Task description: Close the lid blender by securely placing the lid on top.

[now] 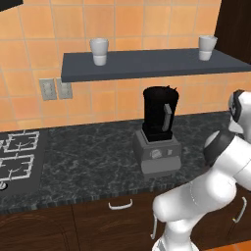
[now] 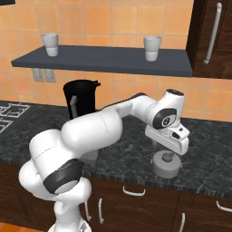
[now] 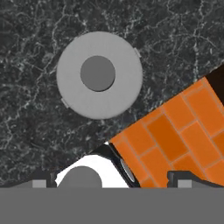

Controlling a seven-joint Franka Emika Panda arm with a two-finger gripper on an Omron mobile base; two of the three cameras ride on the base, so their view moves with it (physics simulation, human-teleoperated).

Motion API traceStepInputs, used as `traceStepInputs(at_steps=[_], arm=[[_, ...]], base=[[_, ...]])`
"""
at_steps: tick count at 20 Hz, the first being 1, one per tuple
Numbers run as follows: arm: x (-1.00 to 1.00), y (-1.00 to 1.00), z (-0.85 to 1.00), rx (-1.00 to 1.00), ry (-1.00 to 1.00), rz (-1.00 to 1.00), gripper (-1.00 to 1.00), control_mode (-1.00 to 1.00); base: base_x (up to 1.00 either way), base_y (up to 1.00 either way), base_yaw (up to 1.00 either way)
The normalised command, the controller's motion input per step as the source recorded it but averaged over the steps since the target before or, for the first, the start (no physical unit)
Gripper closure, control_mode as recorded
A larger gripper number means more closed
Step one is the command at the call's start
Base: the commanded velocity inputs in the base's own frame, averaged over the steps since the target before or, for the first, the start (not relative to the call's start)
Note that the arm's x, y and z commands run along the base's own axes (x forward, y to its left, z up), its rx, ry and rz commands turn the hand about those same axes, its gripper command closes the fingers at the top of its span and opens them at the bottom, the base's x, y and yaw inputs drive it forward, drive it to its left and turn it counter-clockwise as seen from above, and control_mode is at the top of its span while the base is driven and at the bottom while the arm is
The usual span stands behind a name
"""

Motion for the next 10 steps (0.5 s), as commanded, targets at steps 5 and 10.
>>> traceStepInputs(at_steps=[5,10], arm=[[0.11,-0.10,-0.41,0.00,0.00,0.03,-1.00,-1.00],[0.10,-0.03,-0.39,0.00,0.00,0.04,-1.00,-1.00]], base=[[0.00,0.00,0.00],[0.00,0.00,0.00]])
